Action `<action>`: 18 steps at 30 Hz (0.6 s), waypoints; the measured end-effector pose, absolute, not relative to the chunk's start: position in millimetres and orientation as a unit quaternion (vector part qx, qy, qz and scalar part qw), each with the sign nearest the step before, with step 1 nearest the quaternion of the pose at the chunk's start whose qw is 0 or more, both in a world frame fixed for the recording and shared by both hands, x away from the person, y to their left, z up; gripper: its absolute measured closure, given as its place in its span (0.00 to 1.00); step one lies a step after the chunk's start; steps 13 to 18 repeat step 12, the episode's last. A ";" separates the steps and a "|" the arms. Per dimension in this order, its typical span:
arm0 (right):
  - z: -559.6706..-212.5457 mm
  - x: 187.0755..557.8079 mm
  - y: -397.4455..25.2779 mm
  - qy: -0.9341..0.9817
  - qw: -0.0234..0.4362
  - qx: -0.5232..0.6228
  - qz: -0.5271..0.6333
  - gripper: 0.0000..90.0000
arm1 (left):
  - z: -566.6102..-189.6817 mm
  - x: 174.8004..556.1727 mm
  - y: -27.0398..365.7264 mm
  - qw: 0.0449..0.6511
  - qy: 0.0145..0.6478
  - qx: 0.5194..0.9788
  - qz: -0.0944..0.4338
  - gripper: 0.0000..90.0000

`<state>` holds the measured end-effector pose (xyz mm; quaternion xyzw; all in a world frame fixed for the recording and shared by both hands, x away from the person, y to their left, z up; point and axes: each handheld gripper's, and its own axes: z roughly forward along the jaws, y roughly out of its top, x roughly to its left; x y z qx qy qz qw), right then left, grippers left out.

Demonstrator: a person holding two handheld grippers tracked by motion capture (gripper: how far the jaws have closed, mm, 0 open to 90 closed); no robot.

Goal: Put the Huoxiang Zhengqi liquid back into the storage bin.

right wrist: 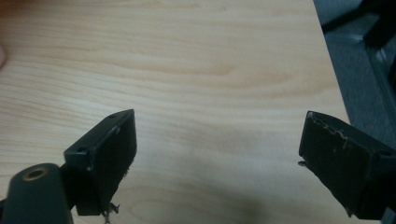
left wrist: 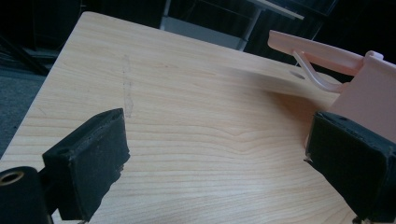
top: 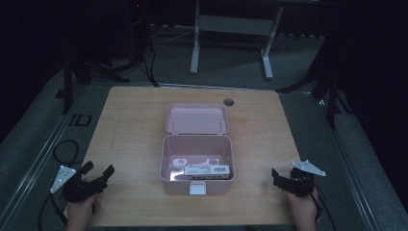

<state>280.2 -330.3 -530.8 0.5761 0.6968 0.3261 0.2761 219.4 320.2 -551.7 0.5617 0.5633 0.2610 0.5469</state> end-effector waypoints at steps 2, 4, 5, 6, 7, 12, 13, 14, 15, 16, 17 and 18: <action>-534.3 278.5 -332.0 0.690 0.270 0.588 0.325 0.12 | -551.6 219.3 320.2 0.548 0.564 0.561 0.261 0.07; -537.3 276.2 -332.9 0.686 0.265 0.595 0.324 0.12 | -551.5 219.2 320.3 0.548 0.564 0.560 0.261 0.07; -539.0 275.4 -332.9 0.687 0.264 0.596 0.322 0.12 | -551.3 219.1 320.3 0.549 0.563 0.560 0.260 0.07; -541.1 274.6 -332.6 0.687 0.262 0.598 0.317 0.12 | -551.2 219.0 320.0 0.550 0.563 0.559 0.260 0.07; -542.4 274.0 -332.3 0.688 0.258 0.601 0.316 0.12 | -551.0 219.1 319.7 0.550 0.563 0.559 0.260 0.07; -543.2 272.1 -331.3 0.692 0.247 0.602 0.313 0.12 | -550.6 219.3 319.3 0.552 0.562 0.559 0.260 0.07; -543.2 272.1 -331.3 0.692 0.247 0.602 0.313 0.12 | -550.6 219.3 319.3 0.552 0.562 0.559 0.260 0.07; -543.2 272.1 -331.3 0.692 0.247 0.602 0.313 0.12 | -550.6 219.3 319.3 0.552 0.562 0.559 0.260 0.07; -543.2 272.1 -331.3 0.692 0.247 0.602 0.313 0.12 | -550.6 219.3 319.3 0.552 0.562 0.559 0.260 0.07; -543.2 272.1 -331.3 0.692 0.247 0.602 0.313 0.12 | -550.6 219.3 319.3 0.552 0.562 0.559 0.260 0.07; -543.2 272.1 -331.3 0.692 0.247 0.602 0.313 0.12 | -550.6 219.3 319.3 0.552 0.562 0.559 0.260 0.07; -543.2 272.1 -331.3 0.692 0.247 0.602 0.313 0.12 | -550.6 219.3 319.3 0.552 0.562 0.559 0.260 0.07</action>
